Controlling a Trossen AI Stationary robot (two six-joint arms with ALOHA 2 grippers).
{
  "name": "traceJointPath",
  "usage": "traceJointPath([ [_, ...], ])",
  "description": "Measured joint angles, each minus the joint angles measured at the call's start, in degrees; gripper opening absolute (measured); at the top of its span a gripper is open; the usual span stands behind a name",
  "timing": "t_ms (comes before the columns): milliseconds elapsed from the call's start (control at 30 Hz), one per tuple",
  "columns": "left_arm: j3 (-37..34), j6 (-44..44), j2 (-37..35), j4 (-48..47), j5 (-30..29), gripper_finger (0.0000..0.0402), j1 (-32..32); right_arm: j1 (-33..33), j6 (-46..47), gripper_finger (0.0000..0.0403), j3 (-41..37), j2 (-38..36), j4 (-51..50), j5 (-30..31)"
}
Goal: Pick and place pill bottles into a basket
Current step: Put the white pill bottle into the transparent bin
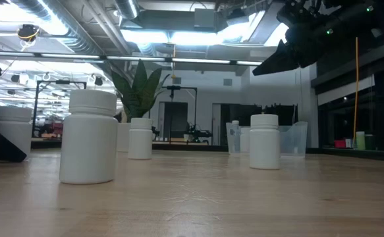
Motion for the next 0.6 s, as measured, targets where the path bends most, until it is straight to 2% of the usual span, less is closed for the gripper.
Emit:
traceJointPath([
  [167, 0.0, 1.6, -2.3, 0.2, 0.5, 0.0175, 0.0, 0.0, -0.2, 0.0007, 0.0, 0.0, 0.0, 0.0],
  [367, 0.0, 8.9, -8.0, 0.1, -1.8, 0.0175, 0.6, 0.0, 1.6, 0.0007, 0.0, 0.0, 0.0, 0.0],
  [600, 0.1, 23.7, -15.9, 3.4, -2.4, 0.0175, 3.0, 0.0, 1.7, 0.0007, 0.0, 0.0, 0.0, 0.0],
])
